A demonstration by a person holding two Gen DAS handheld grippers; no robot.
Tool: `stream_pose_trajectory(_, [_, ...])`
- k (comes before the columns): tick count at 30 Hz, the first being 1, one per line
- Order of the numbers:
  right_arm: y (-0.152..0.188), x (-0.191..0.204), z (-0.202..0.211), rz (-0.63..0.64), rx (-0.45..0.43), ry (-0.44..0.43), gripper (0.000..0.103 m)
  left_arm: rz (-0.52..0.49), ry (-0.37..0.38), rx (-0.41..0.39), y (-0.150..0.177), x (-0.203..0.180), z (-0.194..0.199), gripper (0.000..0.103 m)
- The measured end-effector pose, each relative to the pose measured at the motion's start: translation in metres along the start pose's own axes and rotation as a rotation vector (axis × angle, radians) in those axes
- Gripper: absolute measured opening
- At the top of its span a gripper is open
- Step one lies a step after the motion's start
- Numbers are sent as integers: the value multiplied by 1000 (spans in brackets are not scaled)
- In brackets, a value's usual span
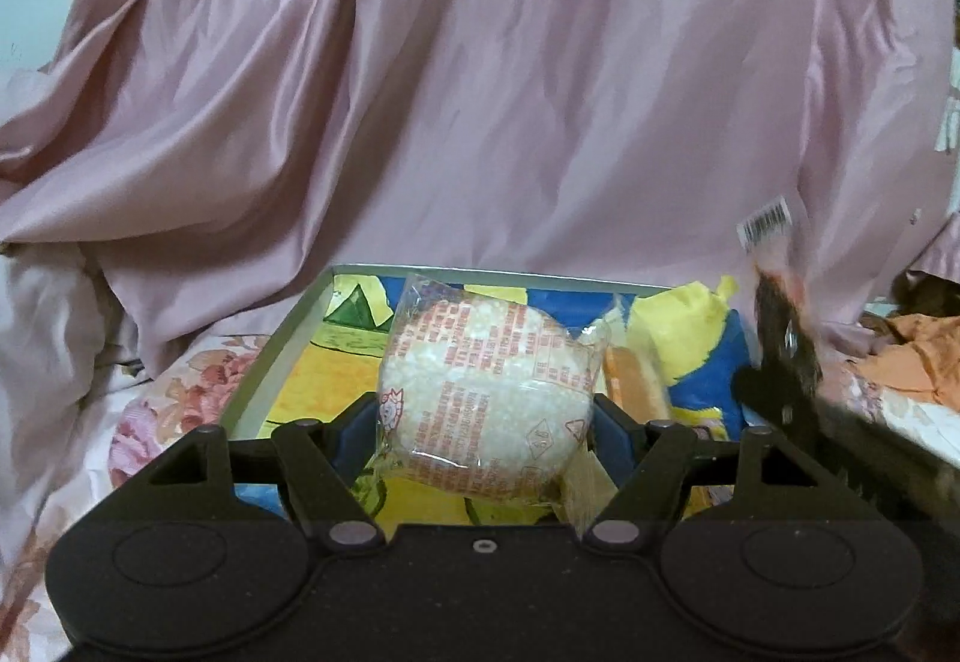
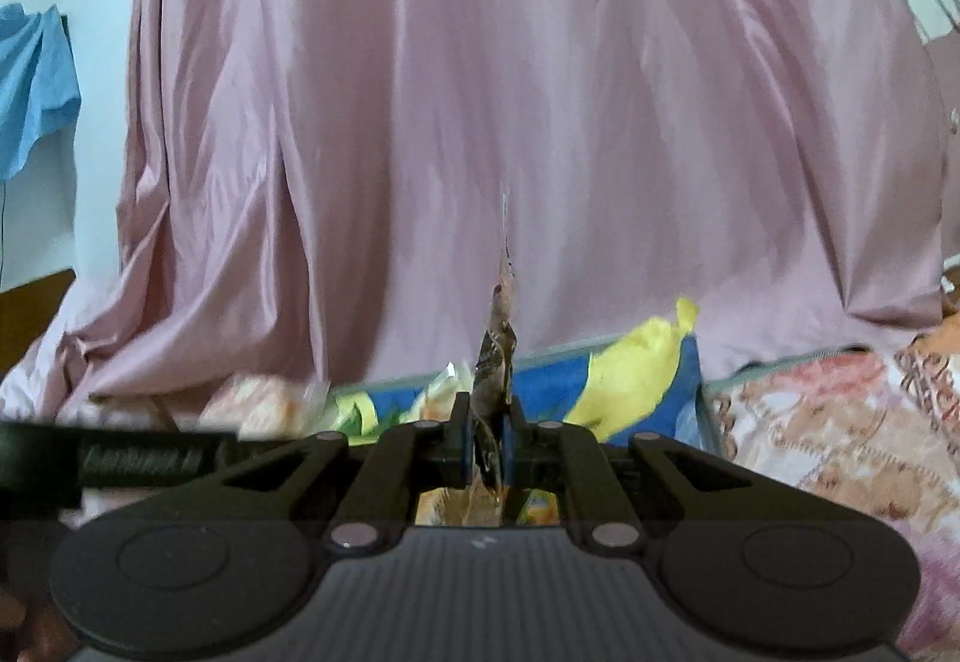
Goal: Organize snacks
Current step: 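Carry the round cake and dark snack into the grey tray with both tools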
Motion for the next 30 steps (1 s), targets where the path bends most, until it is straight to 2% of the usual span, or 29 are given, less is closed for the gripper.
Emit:
stream_pose_trajectory(7, [10,1,-4,42,14,3,10,25,-23,10,4,13,-29,74])
stream_pose_trajectory(11, [18,-4,-8,39,50,-1,11,50,-27,25,10,15,-40,74])
stream_pose_trajectory(25, [23,-7,-13,45,70,-5,11,67,-25,28,20,21,-56,75])
stream_pose_trajectory(30, [22,-9,-16,50,84,6,14,88,-35,39,21,21,-57,76])
Point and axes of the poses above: each gripper's, at about its wrist camera, not at the fingertips, and z roughly against the way its jaws point, x to its left, y to its underside, the point moved 6 cm from there along -z, roughly the way its jaws point, and after that the axes turned 15 degrees about y, right-handed, at the moved point
